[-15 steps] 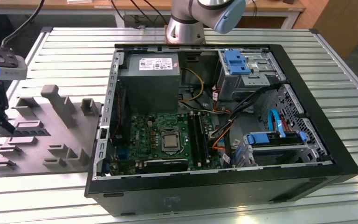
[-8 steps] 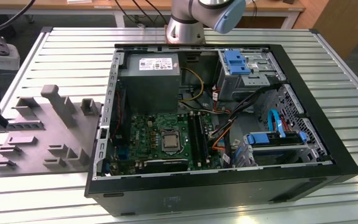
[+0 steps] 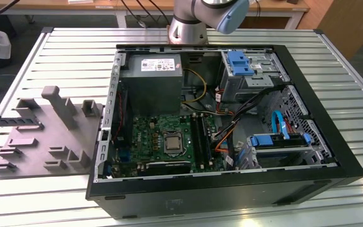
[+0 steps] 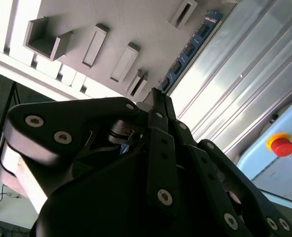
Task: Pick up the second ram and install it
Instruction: 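Pick up the second ram and move it above second insertion slot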
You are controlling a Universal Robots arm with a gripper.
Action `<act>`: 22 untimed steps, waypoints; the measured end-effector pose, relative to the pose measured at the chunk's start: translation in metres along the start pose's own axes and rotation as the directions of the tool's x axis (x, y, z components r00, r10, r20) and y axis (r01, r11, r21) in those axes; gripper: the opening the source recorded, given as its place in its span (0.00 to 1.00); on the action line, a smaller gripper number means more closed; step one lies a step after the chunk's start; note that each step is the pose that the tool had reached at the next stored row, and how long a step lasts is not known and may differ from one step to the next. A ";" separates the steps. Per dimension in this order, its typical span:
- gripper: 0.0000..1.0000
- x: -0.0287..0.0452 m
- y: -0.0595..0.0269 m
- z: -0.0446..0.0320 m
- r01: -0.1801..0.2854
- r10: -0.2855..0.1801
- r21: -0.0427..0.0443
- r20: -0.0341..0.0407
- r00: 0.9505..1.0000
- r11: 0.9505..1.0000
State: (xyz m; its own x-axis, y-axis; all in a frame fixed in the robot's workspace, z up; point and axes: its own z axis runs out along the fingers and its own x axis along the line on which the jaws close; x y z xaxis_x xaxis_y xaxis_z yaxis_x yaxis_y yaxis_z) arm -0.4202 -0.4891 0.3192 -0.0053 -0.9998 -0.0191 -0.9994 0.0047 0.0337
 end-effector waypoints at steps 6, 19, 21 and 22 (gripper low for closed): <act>0.13 -0.0005 0.0007 -0.0213 0.000 0.000 0.000 0.000 1.000 1.000; 0.13 -0.0015 0.0021 -0.0630 0.000 0.000 0.000 0.000 1.000 1.000; 0.13 -0.0017 0.0022 -0.0674 0.000 0.000 0.000 0.000 1.000 1.000; 0.13 -0.0017 0.0023 -0.0689 0.000 0.000 0.000 0.000 1.000 1.000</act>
State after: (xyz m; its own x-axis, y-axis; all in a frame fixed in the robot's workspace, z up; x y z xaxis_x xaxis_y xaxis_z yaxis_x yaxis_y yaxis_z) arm -0.4202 -0.4887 0.3881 -0.0053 -0.9998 -0.0191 -0.9994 0.0047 0.0337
